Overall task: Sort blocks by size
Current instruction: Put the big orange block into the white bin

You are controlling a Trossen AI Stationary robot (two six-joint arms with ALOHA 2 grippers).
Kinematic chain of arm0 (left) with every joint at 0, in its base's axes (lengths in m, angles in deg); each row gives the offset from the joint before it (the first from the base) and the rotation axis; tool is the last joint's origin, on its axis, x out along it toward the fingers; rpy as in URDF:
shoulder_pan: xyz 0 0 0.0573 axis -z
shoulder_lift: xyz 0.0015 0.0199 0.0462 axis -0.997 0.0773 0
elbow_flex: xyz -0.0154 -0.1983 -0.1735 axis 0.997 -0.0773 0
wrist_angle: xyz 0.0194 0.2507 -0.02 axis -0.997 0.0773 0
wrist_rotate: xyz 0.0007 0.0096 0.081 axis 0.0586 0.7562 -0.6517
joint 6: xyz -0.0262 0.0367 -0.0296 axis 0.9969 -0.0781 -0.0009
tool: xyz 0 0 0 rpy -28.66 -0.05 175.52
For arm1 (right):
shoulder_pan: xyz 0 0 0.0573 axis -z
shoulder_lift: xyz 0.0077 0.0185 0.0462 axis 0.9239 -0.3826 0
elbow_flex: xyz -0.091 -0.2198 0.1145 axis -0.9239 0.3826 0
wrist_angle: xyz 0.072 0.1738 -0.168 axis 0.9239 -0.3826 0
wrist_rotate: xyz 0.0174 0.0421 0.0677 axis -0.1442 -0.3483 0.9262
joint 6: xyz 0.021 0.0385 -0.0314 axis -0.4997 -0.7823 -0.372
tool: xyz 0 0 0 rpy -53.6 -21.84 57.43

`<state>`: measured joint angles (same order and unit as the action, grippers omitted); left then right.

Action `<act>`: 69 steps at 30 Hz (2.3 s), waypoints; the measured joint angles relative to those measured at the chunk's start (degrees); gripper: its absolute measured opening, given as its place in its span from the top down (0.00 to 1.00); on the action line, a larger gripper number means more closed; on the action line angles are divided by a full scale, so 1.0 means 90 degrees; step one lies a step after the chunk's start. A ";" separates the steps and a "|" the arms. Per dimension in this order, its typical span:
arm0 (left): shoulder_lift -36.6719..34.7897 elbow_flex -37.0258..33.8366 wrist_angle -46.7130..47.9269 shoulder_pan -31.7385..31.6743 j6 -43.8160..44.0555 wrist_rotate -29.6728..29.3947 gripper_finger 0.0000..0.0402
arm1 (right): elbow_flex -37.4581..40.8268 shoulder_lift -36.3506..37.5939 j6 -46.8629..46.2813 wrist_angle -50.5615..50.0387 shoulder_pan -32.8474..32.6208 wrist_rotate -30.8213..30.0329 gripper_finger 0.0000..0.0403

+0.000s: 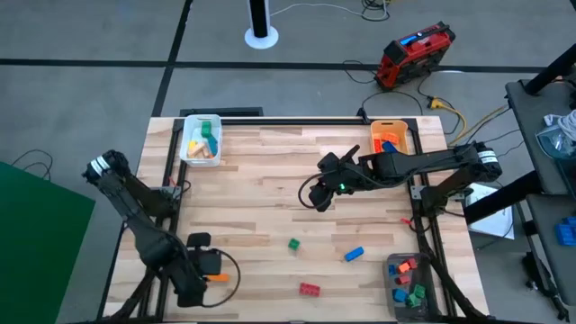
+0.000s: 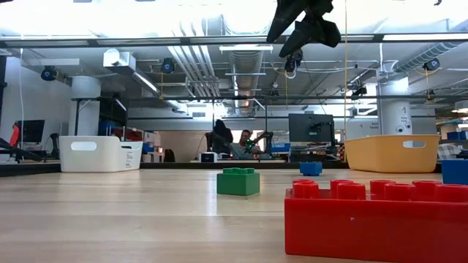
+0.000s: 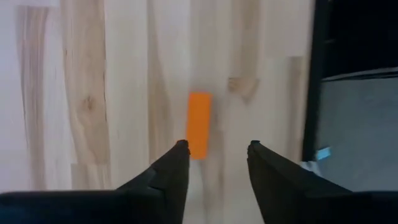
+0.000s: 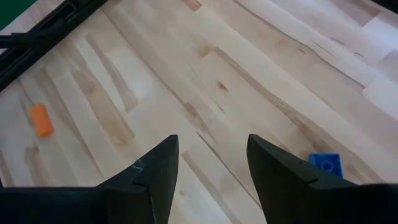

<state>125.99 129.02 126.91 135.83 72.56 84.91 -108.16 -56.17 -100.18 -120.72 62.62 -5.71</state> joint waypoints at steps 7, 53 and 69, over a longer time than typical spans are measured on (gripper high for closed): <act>0.1014 -0.0002 -0.0092 0.0097 -0.0423 -0.0254 0.50 | 0.0000 0.0000 0.0002 0.0000 -0.0012 0.0000 0.55; 0.0459 -0.1903 -0.2061 -0.0203 0.0622 -0.0548 0.84 | 0.0000 0.0005 -0.0076 -0.0002 -0.0012 -0.0170 0.59; -0.1756 -0.1787 0.0874 -0.3431 0.2624 -0.3014 0.84 | 0.0000 0.0005 -0.0150 0.0058 -0.0010 -0.0338 0.63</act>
<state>110.19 112.93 134.78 104.95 96.17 57.79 -108.16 -56.13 -101.54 -120.20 62.53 -8.74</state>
